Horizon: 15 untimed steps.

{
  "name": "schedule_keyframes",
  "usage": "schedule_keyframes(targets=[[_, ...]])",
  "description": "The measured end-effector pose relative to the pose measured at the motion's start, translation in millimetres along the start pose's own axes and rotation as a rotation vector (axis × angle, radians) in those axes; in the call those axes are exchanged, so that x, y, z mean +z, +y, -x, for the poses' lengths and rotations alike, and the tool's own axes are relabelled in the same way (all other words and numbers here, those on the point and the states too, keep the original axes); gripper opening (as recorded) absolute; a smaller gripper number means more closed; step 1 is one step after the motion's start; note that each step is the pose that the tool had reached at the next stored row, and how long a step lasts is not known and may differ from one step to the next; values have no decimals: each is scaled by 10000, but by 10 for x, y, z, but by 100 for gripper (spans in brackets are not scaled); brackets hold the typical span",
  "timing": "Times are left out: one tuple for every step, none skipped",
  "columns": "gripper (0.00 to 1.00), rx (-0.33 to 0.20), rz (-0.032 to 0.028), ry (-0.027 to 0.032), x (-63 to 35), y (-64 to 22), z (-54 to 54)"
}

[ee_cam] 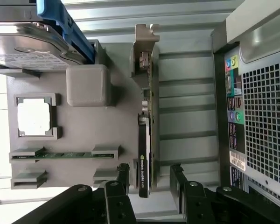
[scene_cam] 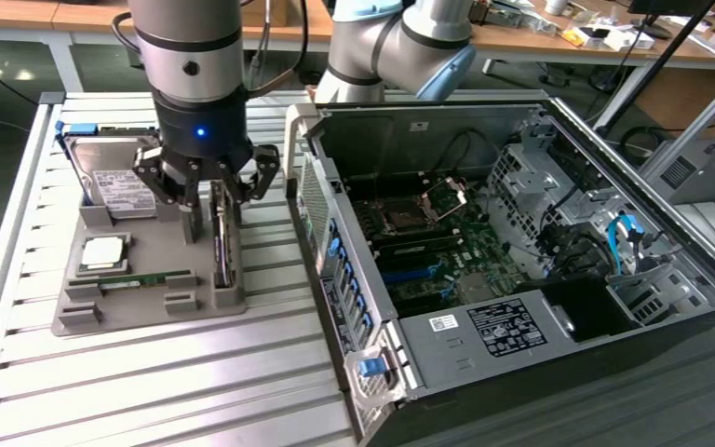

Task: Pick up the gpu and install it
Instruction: 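Pick up the gpu and move the gpu toward the slot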

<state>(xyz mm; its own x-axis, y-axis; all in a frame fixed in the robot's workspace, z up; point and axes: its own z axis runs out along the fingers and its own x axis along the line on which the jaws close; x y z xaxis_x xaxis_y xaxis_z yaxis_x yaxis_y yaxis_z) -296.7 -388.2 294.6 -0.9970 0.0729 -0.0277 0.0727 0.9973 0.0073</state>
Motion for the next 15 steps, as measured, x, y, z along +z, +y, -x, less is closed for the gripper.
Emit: schedule_keyframes(targets=[[48, -6, -9, 0, 5, 22, -2], [48, -13, -18, -1, 11, 47, -3], [48, -20, -28, -1, 16, 68, -2], [48, -27, -37, -2, 23, 86, 1], [48, -30, -56, -3, 31, 99, 6], [48, -34, -78, -5, 42, 109, 13], [48, -36, -98, -6, 54, 116, 19], [48, -38, -115, -8, 64, 123, 23], [48, -39, -130, -8, 73, 130, 26], [48, -42, -153, -10, 92, 145, 30], [48, -45, -173, -11, 105, 172, 28], [48, -51, -178, -12, 114, 207, 25], [48, -53, -181, -12, 121, 234, 23], [48, -54, -182, -12, 128, 260, 21], [48, -55, -183, -13, 140, 288, 19]])
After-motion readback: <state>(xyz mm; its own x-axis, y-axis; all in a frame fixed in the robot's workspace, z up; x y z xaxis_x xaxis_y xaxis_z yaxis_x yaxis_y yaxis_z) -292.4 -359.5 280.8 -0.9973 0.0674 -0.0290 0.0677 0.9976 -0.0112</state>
